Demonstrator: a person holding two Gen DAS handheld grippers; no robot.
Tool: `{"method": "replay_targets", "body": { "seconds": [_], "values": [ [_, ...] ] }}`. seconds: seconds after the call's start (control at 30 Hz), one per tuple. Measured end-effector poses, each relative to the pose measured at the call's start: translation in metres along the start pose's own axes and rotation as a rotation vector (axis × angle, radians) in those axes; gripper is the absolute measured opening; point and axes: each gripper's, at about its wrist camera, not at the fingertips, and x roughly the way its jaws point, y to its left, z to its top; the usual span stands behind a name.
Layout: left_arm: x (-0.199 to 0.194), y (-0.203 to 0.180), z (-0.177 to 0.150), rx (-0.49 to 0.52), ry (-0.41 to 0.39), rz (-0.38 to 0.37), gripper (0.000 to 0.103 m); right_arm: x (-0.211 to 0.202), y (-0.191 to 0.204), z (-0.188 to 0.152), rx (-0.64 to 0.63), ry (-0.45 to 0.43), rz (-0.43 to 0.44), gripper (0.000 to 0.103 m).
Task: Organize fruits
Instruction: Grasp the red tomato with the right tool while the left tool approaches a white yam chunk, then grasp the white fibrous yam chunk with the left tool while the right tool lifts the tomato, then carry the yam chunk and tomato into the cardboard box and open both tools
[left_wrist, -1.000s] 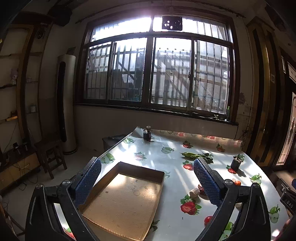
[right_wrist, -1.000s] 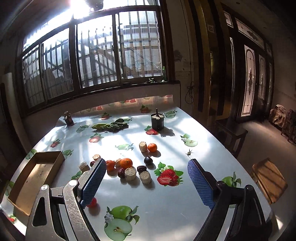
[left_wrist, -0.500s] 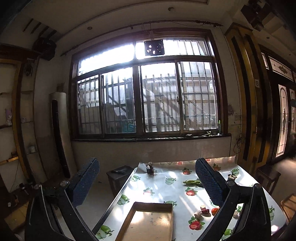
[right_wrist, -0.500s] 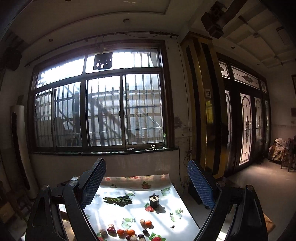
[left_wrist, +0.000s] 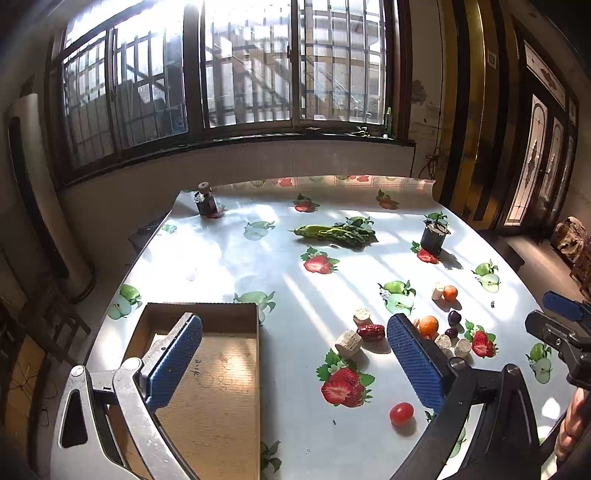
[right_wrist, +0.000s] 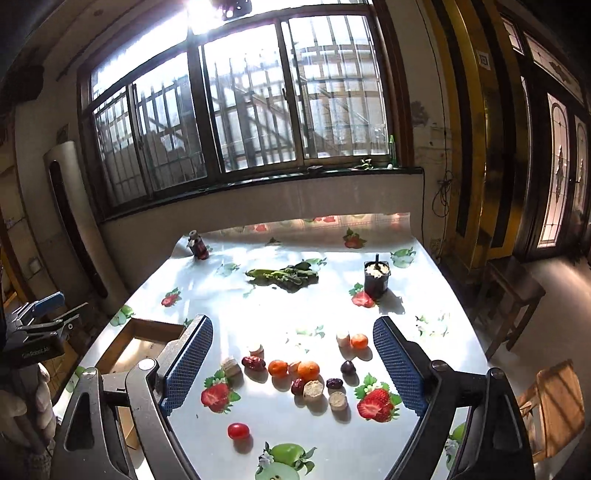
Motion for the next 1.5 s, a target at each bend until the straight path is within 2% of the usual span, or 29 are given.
{"method": "replay_targets", "body": {
  "seconds": [0.03, 0.07, 0.1, 0.13, 0.2, 0.33, 0.47, 0.6, 0.73, 0.87, 0.93, 0.97, 1.0, 1.1, 1.13, 1.27, 1.4, 1.5],
  "values": [
    [0.017, -0.006, -0.006, 0.008, 0.031, -0.016, 0.083, 0.02, 0.001, -0.019, -0.01, 0.051, 0.035, 0.073],
    [0.034, -0.01, -0.012, 0.009, 0.065, -0.04, 0.079, 0.039, 0.006, -0.034, -0.029, 0.112, 0.055, 0.056],
    [0.052, -0.013, -0.019, -0.002, 0.107, -0.064, 0.076, 0.057, 0.011, -0.046, -0.049, 0.17, 0.065, 0.026],
    [0.067, -0.014, -0.022, -0.021, 0.145, -0.08, 0.076, 0.07, 0.014, -0.056, -0.058, 0.206, 0.078, 0.022],
    [0.093, -0.014, -0.027, -0.056, 0.196, -0.113, 0.076, 0.088, 0.019, -0.073, -0.063, 0.245, 0.106, 0.022],
    [0.128, -0.016, -0.032, -0.09, 0.249, -0.132, 0.076, 0.11, 0.036, -0.088, -0.088, 0.298, 0.181, 0.023],
    [0.153, -0.026, -0.033, -0.076, 0.282, -0.135, 0.076, 0.123, 0.042, -0.095, -0.082, 0.335, 0.214, 0.023],
    [0.169, -0.037, -0.034, -0.035, 0.298, -0.114, 0.076, 0.132, 0.043, -0.106, -0.085, 0.367, 0.207, 0.023],
    [0.182, -0.044, -0.043, 0.0, 0.327, -0.115, 0.076, 0.135, 0.04, -0.11, -0.088, 0.373, 0.194, 0.039],
    [0.191, -0.045, -0.05, 0.003, 0.36, -0.114, 0.074, 0.138, 0.041, -0.111, -0.104, 0.37, 0.167, 0.039],
    [0.187, -0.046, -0.052, 0.024, 0.346, -0.09, 0.05, 0.14, 0.042, -0.112, -0.11, 0.376, 0.145, 0.039],
    [0.185, -0.046, -0.052, 0.023, 0.349, -0.103, 0.041, 0.141, 0.042, -0.113, -0.108, 0.384, 0.136, 0.039],
    [0.183, -0.044, -0.052, 0.011, 0.359, -0.116, 0.037, 0.143, 0.04, -0.114, -0.1, 0.392, 0.131, 0.039],
    [0.172, -0.038, -0.054, -0.025, 0.36, -0.132, 0.037, 0.146, 0.039, -0.118, -0.085, 0.409, 0.14, 0.038],
    [0.165, -0.035, -0.055, -0.036, 0.354, -0.136, 0.037, 0.145, 0.04, -0.118, -0.083, 0.405, 0.143, 0.034],
    [0.127, -0.017, -0.055, -0.098, 0.321, -0.181, 0.037, 0.128, 0.046, -0.112, -0.087, 0.362, 0.161, 0.035],
    [0.068, 0.014, -0.045, -0.164, 0.242, -0.222, 0.037, 0.101, 0.063, -0.096, -0.115, 0.301, 0.186, 0.035],
    [0.023, 0.047, -0.032, -0.198, 0.169, -0.22, 0.037, 0.083, 0.079, -0.078, -0.139, 0.258, 0.221, 0.035]
  ]
}}
